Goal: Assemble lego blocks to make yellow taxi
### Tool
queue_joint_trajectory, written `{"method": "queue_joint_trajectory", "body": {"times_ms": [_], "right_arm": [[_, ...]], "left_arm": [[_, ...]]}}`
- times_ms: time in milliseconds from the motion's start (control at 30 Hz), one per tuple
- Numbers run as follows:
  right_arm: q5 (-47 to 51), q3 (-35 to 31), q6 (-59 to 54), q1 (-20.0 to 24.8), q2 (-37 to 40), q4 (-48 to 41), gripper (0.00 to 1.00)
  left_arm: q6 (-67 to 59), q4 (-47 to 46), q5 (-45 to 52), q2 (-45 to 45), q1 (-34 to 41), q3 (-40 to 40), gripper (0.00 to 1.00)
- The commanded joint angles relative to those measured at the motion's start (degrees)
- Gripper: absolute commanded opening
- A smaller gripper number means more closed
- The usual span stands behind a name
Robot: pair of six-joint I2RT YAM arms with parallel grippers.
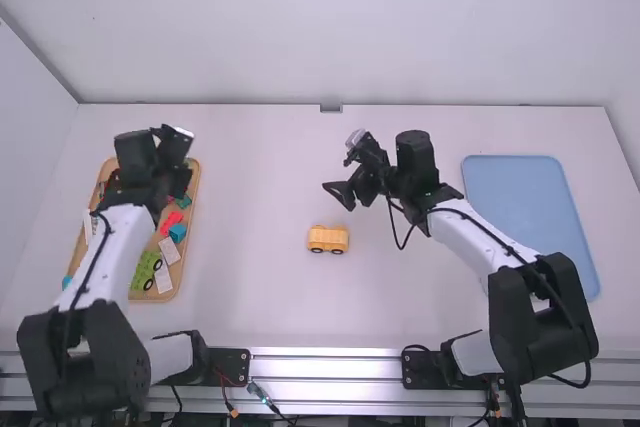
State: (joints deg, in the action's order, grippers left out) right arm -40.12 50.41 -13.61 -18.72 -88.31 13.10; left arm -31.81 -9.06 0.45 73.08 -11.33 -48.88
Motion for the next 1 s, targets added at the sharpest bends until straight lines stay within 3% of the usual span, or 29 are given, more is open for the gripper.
{"method": "queue_joint_trajectory", "body": {"times_ms": [0,133,333,733,967], "right_arm": [[-10.82,3.58,5.07,1.81,-3.17,1.77,0.99],[-21.14,7.74,11.04,4.15,-9.09,2.91,0.99],[-34.07,14.69,12.17,5.18,-18.23,-3.52,0.99],[-34.34,16.39,12.15,1.88,-22.38,-6.29,1.0],[-26.03,16.37,11.52,1.57,-22.38,-10.69,0.95]], "left_arm": [[-4.7,2.19,3.28,-4.46,4.72,5.44,0.13],[-11.04,5.66,6.32,-6.75,11.13,10.34,0.11],[-15.85,7.04,10.73,-5.33,19.56,12.15,0.07],[-14.95,9.18,14.58,4.9,25.88,7.56,0.08],[-15.19,9.09,14.56,11.02,27.85,2.49,0.02]]}}
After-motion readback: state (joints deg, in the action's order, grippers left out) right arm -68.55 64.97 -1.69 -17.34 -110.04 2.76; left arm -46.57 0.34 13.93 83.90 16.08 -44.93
